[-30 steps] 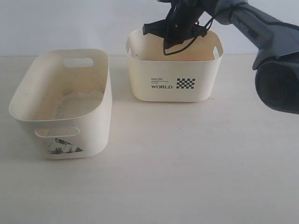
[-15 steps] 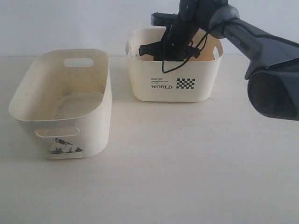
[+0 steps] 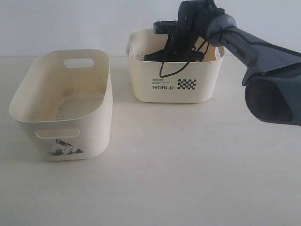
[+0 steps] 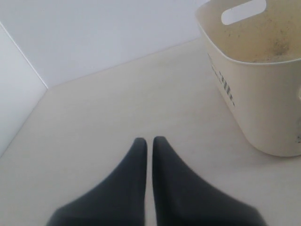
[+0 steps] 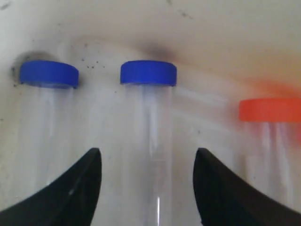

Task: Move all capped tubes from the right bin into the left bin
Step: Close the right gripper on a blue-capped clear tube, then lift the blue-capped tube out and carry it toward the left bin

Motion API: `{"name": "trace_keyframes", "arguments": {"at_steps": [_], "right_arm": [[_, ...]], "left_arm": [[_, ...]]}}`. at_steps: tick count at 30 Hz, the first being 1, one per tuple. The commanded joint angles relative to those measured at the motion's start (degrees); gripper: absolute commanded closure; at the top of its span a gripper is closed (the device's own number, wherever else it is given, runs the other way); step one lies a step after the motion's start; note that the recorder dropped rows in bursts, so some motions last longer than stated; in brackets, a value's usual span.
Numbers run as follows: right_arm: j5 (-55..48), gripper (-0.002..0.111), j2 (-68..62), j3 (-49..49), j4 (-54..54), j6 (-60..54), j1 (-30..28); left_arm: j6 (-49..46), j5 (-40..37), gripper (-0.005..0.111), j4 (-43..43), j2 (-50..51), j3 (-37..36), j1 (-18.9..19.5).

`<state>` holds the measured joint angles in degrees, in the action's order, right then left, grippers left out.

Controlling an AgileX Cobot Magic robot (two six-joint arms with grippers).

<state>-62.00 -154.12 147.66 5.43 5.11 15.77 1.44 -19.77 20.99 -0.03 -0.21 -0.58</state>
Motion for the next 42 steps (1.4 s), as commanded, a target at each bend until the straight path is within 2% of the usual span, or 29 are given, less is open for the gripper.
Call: {"name": "trace_keyframes", "arguments": {"at_steps": [1, 6, 8, 10, 12, 13, 19, 25, 27, 29, 31, 34, 38, 42], "right_arm": [[0.3, 0.053, -1.7, -0.2, -0.1, -0.1, 0.0], [0.4, 0.053, -3.0, -0.2, 1.4, -0.1, 0.0], [0.6, 0.059, -3.2, -0.2, 1.4, -0.1, 0.0], [1.3, 0.074, -3.2, -0.2, 1.4, -0.1, 0.0], [2.0, 0.094, -2.9, -0.2, 1.4, -0.1, 0.0], [2.5, 0.108, -2.3, -0.2, 1.4, -0.1, 0.0], [5.0, 0.108, 2.0, 0.0, -0.4, 0.1, 0.0], [-2.3, 0.108, 13.9, 0.4, -3.4, -0.8, -0.1], [-2.5, 0.108, 17.1, 0.4, 5.0, -7.2, -0.1], [-4.2, 0.108, 18.3, 0.4, 21.0, -16.9, -0.2], [-8.0, 0.108, 17.6, 0.3, 29.9, -21.8, -0.1], [-8.0, 0.108, 16.8, 0.3, 33.3, -24.3, 0.5], [-8.0, 0.108, 17.1, 0.3, 26.9, -21.1, 0.2], [-8.0, 0.108, 17.1, 0.3, 26.0, -20.2, -2.1]], "left_arm": [[0.5, 0.3, 0.102, 0.1, 0.0, 0.2, 0.0], [0.5, 0.3, 0.102, 0.1, 0.0, 0.2, 0.0], [0.5, 0.3, 0.102, 0.1, 0.0, 0.2, 0.0], [0.5, 0.3, 0.102, 0.1, 0.0, 0.2, 0.0], [0.5, 0.3, 0.102, 0.1, 0.0, 0.2, 0.0], [0.5, 0.3, 0.102, 0.1, 0.0, 0.2, 0.0], [0.5, 0.3, 0.102, 0.1, 0.0, 0.2, 0.0], [0.5, 0.3, 0.102, 0.1, 0.0, 0.2, 0.0], [0.5, 0.3, 0.102, 0.1, 0.0, 0.2, 0.0], [0.5, 0.3, 0.102, 0.1, 0.0, 0.2, 0.0], [0.5, 0.3, 0.102, 0.1, 0.0, 0.2, 0.0], [0.5, 0.3, 0.102, 0.1, 0.0, 0.2, 0.0], [0.5, 0.3, 0.102, 0.1, 0.0, 0.2, 0.0], [0.5, 0.1, 0.102, 0.1, 0.0, 0.2, 0.0]]}}
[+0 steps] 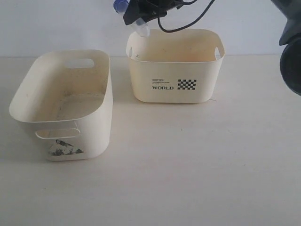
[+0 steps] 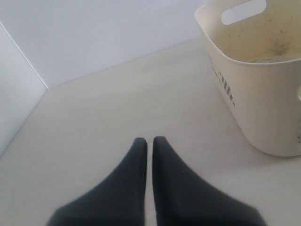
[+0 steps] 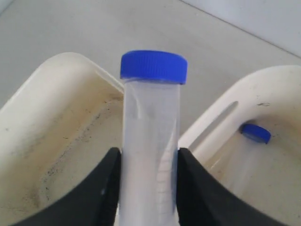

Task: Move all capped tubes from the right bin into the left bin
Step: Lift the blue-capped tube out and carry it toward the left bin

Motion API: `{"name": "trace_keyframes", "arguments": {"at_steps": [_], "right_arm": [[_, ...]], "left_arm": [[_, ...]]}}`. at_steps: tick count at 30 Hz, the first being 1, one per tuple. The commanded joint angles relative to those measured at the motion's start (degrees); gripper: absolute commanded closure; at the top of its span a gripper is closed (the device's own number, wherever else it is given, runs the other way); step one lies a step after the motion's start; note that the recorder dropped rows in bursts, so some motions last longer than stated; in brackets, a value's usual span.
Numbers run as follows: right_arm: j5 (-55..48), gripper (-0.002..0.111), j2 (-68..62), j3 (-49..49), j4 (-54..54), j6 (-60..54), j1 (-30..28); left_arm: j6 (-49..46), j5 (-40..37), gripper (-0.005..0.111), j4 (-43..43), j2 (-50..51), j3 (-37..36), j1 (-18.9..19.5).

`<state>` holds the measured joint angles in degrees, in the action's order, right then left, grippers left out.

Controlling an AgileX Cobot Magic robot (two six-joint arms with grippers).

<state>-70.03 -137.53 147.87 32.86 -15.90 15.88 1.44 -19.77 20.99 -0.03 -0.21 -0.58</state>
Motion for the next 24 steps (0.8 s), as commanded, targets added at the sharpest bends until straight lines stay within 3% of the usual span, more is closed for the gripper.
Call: {"name": "trace_keyframes", "arguments": {"at_steps": [1, 13, 19, 24], "right_arm": [[0.1, 0.108, 0.4, 0.1, -1.4, 1.0, -2.8], [0.1, 0.108, 1.3, 0.1, -0.9, 0.5, -10.3], [0.1, 0.108, -2.1, -0.2, 22.3, -24.8, -15.0], [0.1, 0.108, -6.3, -0.2, 28.2, -27.3, -15.4]], "left_arm": [[0.5, 0.1, 0.102, 0.1, 0.0, 0.2, 0.0], [0.5, 0.1, 0.102, 0.1, 0.0, 0.2, 0.0], [0.5, 0.2, 0.102, 0.1, 0.0, 0.2, 0.0], [0.5, 0.2, 0.102, 0.1, 0.0, 0.2, 0.0]]}}
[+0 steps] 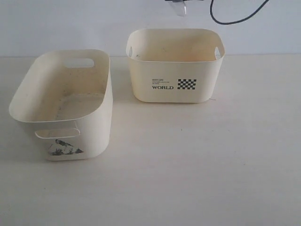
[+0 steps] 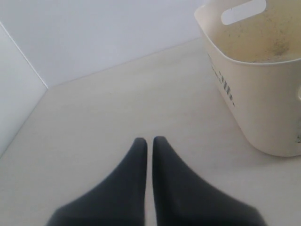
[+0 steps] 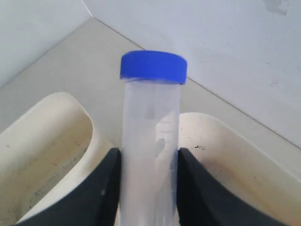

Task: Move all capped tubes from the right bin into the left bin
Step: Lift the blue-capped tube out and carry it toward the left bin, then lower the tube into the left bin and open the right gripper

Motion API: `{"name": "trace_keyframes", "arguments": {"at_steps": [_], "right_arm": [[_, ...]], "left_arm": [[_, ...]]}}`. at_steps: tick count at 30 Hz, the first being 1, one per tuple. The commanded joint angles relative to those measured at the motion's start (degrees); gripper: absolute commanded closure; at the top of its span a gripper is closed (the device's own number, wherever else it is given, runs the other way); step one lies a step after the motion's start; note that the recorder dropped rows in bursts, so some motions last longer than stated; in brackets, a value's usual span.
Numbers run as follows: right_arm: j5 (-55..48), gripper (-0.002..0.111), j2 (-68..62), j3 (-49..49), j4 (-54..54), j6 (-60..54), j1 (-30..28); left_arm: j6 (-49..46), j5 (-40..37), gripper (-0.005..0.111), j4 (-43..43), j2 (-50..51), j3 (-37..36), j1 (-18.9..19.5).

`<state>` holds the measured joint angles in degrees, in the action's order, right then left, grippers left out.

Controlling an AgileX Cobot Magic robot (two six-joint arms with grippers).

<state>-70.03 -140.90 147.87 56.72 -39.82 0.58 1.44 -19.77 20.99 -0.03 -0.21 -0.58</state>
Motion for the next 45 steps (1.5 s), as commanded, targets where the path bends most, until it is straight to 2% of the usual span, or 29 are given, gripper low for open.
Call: {"name": "trace_keyframes", "arguments": {"at_steps": [1, 4, 11, 21, 28, 33, 38, 42, 45], "right_arm": [[0.1, 0.108, -3.8, -0.2, 5.7, -4.2, 0.4], [0.1, 0.108, -5.6, -0.2, 9.9, -7.4, 2.8], [0.1, 0.108, -7.1, -0.2, 10.2, -7.2, 9.1], [0.1, 0.108, -7.0, -0.2, 11.1, -2.0, 15.4], [0.1, 0.108, -7.0, -0.2, 10.0, -0.9, 15.3], [0.1, 0.109, -5.4, -0.2, -4.5, 7.8, 13.0], [0.1, 0.109, -1.9, -0.2, -7.1, 10.2, 10.0], [0.1, 0.109, 1.7, -0.4, -13.6, 14.5, 9.7], [0.1, 0.109, 5.1, -4.8, -14.0, 16.4, 10.2]], "left_arm": [[0.5, 0.2, 0.102, 0.1, 0.0, 0.2, 0.0], [0.5, 0.2, 0.102, 0.1, 0.0, 0.2, 0.0], [0.5, 0.2, 0.102, 0.1, 0.0, 0.2, 0.0], [0.5, 0.2, 0.102, 0.1, 0.0, 0.2, 0.0], [0.5, 0.2, 0.102, 0.1, 0.0, 0.2, 0.0], [0.5, 0.1, 0.102, 0.1, 0.0, 0.2, 0.0], [0.5, 0.1, 0.102, 0.1, 0.0, 0.2, 0.0], [0.5, 0.1, 0.102, 0.1, 0.0, 0.2, 0.0], [0.5, 0.1, 0.102, 0.1, 0.0, 0.2, 0.0]]}}
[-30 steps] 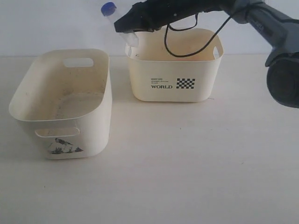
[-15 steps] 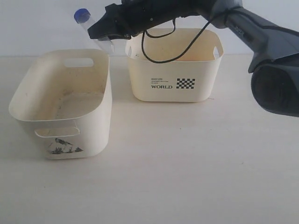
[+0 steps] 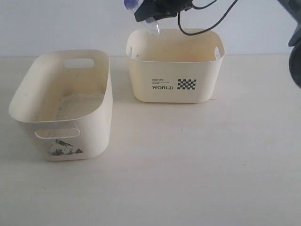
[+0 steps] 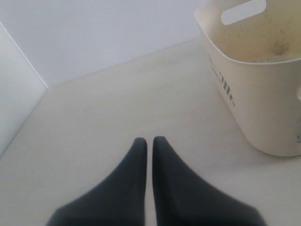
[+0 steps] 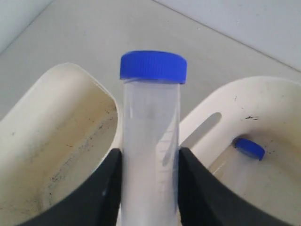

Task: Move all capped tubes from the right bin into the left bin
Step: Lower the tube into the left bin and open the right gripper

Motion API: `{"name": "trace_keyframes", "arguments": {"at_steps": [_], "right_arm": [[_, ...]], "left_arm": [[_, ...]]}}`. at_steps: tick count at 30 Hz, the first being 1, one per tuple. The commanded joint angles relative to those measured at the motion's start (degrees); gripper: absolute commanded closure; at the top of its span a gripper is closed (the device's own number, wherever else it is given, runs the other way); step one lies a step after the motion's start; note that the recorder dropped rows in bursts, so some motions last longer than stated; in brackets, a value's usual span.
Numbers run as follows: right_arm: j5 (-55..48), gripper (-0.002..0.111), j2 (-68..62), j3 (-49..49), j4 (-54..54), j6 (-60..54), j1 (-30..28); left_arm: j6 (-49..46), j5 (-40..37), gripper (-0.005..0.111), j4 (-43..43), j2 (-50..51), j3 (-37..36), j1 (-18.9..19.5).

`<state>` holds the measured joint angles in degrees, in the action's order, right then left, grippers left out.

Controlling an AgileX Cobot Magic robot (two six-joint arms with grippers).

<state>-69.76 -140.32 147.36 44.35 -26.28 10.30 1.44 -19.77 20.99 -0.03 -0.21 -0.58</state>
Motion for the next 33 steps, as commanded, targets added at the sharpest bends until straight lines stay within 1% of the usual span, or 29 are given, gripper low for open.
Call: {"name": "trace_keyframes", "arguments": {"at_steps": [1, 4, 8, 11, 13, 18, 19, 22, 23, 24, 25, 26, 27, 28, 29, 30, 31, 32, 33], "right_arm": [[-0.2, 0.109, 6.2, -7.2, -2.3, 2.1, 0.8], [-0.2, 0.109, 11.7, -18.9, -5.1, 0.2, 1.3], [-0.2, 0.109, 21.4, -34.1, -5.0, -2.1, 1.8], [-0.2, 0.109, 29.1, -45.0, -5.0, -2.9, 6.3], [5.5, 0.109, 32.9, -49.6, -6.0, -3.4, 11.4], [23.0, 0.109, 33.8, -51.3, -15.0, -4.2, 23.5], [29.3, 0.109, 32.2, -51.3, -17.2, -4.3, 26.9], [34.5, 0.109, 28.4, -51.3, -16.4, -4.5, 28.4], [38.6, 0.109, 26.7, -51.3, -16.4, -4.3, 28.4], [40.5, 0.108, 25.9, -51.3, -16.3, -4.2, 28.4], [43.2, 0.103, 24.8, -51.2, -15.2, -4.2, 28.4], [43.3, 0.098, 24.5, -51.2, -14.6, -4.2, 28.4], [41.7, 0.080, 23.9, -51.2, -14.0, -4.2, 28.4], [41.3, 0.059, 23.8, -51.2, -13.3, -4.2, 28.4], [41.4, 0.046, 23.8, -51.2, -13.1, -4.2, 28.4], [42.0, 0.031, 23.8, -51.2, -12.8, -2.6, 28.4], [42.1, 0.030, 24.2, -51.2, -12.8, -0.8, 28.4], [41.6, 0.038, 24.6, -51.2, -12.7, 0.7, 28.4], [40.0, 0.055, 25.2, -51.2, -12.5, 2.1, 28.4]], "left_arm": [[0.5, 0.1, 0.102, 0.1, 0.0, 0.2, 0.0], [0.5, 0.1, 0.102, 0.1, 0.0, 0.2, 0.0], [0.5, 0.1, 0.102, 0.1, 0.0, 0.2, 0.0], [0.5, 0.1, 0.102, 0.1, 0.0, 0.2, 0.0], [0.5, 0.1, 0.102, 0.1, 0.0, 0.2, 0.0], [0.5, 0.1, 0.102, 0.1, 0.0, 0.2, 0.0], [0.5, 0.1, 0.102, 0.1, 0.0, 0.2, 0.0], [0.5, 0.1, 0.102, 0.1, 0.0, 0.2, 0.0], [0.5, 0.1, 0.102, 0.1, 0.0, 0.2, 0.0], [0.5, 0.1, 0.102, 0.1, 0.0, 0.2, 0.0], [0.5, 0.1, 0.102, 0.1, 0.0, 0.2, 0.0], [0.5, 0.1, 0.102, 0.1, 0.0, 0.2, 0.0], [0.5, 0.1, 0.102, 0.1, 0.0, 0.2, 0.0], [0.5, 0.1, 0.102, 0.1, 0.0, 0.2, 0.0], [0.5, 0.1, 0.102, 0.1, 0.0, 0.2, 0.0], [0.5, 0.1, 0.102, 0.1, 0.0, 0.2, 0.0], [0.5, 0.1, 0.102, 0.1, 0.0, 0.2, 0.0], [0.5, 0.1, 0.102, 0.1, 0.0, 0.2, 0.0], [0.5, 0.1, 0.102, 0.1, 0.0, 0.2, 0.0]]}}
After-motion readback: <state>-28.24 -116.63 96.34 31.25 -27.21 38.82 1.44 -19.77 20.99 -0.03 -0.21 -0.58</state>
